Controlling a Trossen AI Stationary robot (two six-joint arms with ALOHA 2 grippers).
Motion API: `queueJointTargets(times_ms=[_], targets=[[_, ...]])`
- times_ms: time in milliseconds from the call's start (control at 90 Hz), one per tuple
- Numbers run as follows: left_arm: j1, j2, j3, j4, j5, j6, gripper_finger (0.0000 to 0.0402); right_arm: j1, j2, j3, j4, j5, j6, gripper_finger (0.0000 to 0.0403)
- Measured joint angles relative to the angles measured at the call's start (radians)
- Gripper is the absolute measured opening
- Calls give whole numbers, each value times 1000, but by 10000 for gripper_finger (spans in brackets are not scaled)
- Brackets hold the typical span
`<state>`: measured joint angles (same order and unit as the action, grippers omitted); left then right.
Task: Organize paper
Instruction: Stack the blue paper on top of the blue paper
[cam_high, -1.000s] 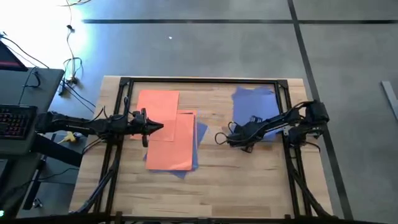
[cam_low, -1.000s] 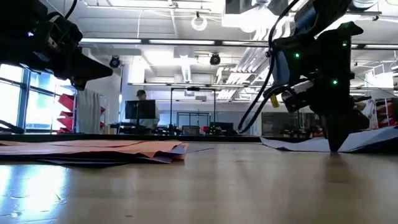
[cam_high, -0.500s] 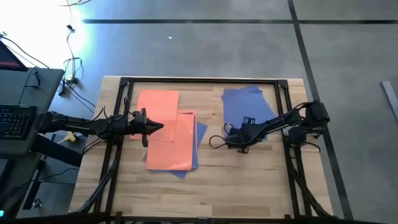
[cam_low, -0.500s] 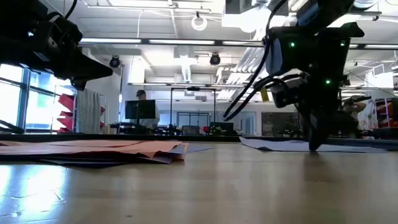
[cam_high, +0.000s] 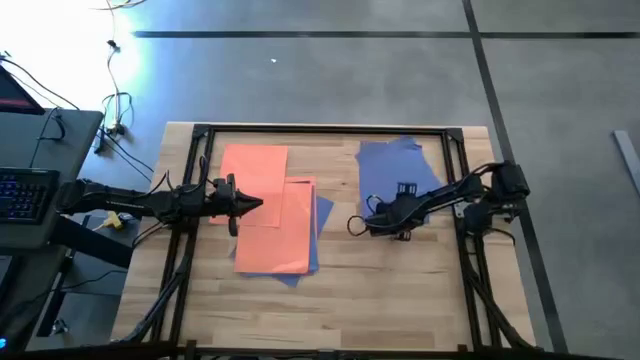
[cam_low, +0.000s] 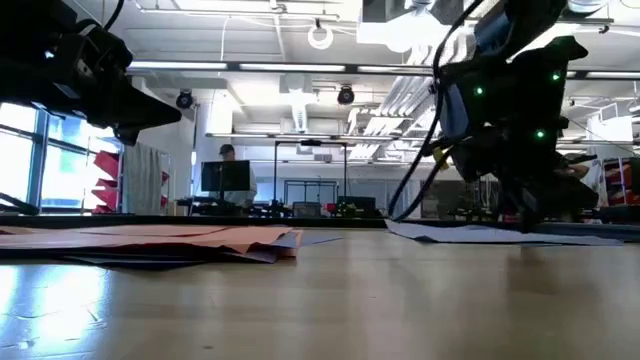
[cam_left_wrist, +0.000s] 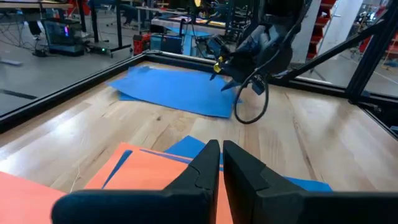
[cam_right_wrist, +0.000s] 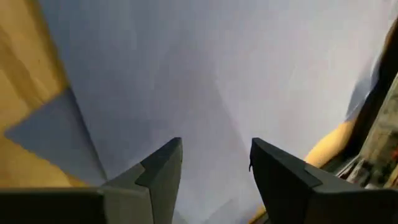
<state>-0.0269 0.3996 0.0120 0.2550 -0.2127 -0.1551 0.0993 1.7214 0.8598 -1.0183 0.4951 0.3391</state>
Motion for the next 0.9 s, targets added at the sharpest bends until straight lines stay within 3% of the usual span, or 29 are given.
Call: queueJointTargets(times_ms=[244,433,900], targets=[[0,0,0,0,0,0,0,-19,-3,-89,-33,-45,155,172],[0,0,0,6,0,0,0,-44,-3,-117,-80,-72,385,172],[0,0,0,13,0,0,0,-54,-1,69,141,-291,333,172]])
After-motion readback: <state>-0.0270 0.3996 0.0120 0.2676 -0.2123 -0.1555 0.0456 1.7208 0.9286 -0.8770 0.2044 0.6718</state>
